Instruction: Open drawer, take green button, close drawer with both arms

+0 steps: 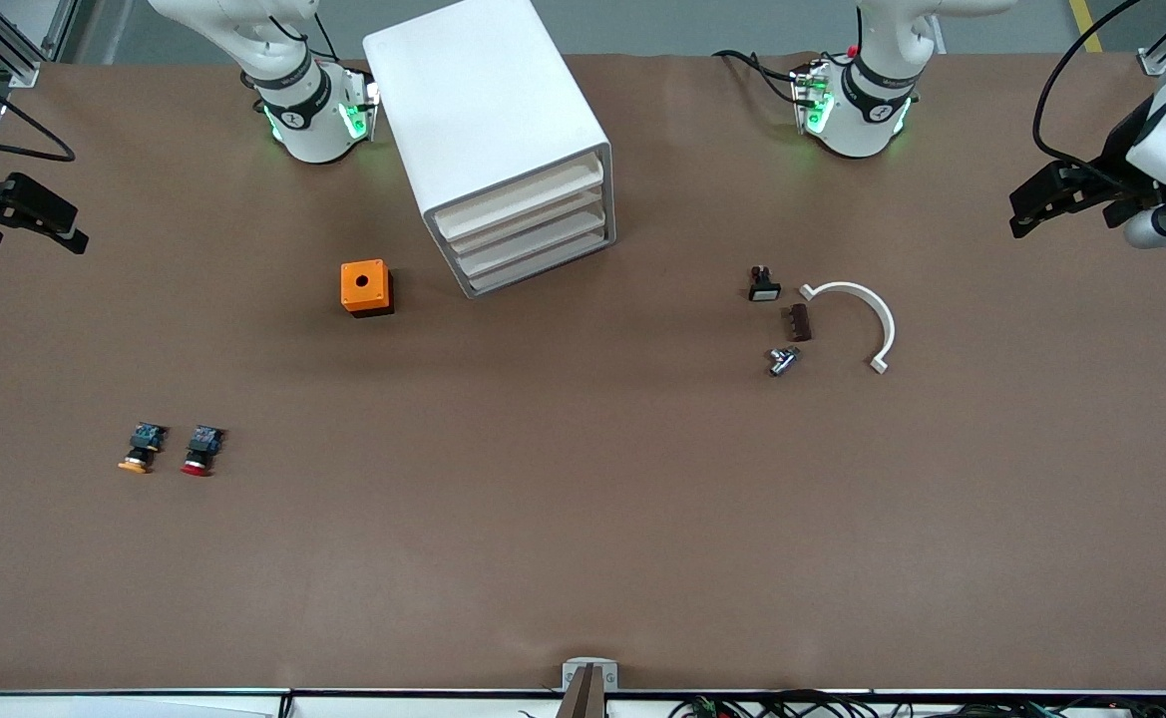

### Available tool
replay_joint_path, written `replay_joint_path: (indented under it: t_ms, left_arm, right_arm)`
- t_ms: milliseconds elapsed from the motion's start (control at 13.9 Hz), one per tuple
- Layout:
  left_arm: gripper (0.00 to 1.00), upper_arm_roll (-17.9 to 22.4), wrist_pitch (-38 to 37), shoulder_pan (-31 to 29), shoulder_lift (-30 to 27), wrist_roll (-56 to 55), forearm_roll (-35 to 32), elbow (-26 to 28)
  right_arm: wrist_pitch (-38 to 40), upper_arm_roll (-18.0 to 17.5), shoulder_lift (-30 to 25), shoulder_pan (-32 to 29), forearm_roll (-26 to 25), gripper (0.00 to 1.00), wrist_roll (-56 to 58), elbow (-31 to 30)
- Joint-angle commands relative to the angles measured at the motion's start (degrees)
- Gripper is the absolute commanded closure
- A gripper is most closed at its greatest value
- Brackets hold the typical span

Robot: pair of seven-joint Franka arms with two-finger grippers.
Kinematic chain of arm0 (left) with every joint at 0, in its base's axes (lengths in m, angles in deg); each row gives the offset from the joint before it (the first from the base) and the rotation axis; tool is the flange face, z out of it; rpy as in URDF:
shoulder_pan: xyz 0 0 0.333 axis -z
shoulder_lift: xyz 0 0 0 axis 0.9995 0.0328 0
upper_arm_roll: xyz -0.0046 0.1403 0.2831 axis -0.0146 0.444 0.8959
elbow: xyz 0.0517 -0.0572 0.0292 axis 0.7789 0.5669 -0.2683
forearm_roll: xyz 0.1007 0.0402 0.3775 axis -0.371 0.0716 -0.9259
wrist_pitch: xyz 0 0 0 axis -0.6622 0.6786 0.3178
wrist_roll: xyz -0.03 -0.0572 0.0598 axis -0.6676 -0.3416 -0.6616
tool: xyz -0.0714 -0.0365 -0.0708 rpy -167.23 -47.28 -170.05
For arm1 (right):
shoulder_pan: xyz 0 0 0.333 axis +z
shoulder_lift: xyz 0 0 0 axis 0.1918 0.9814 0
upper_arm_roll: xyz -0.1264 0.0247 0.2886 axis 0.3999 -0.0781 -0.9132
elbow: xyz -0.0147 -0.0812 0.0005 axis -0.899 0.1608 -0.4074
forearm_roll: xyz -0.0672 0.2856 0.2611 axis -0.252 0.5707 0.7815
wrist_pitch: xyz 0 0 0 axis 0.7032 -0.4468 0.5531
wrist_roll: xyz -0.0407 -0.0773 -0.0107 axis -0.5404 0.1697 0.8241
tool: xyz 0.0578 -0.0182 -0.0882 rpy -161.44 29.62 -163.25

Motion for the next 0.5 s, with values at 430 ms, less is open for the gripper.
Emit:
replay_joint_path:
  t_ms: [430]
  left_arm:
    - [0.0, -0.1, -1.6, 0.0, 3.3, 0.7, -0.2, -4.1]
  right_arm:
    - [-0.5, 0.1, -1.5, -0.1, 0.7, 0.0, 0.4, -1.2]
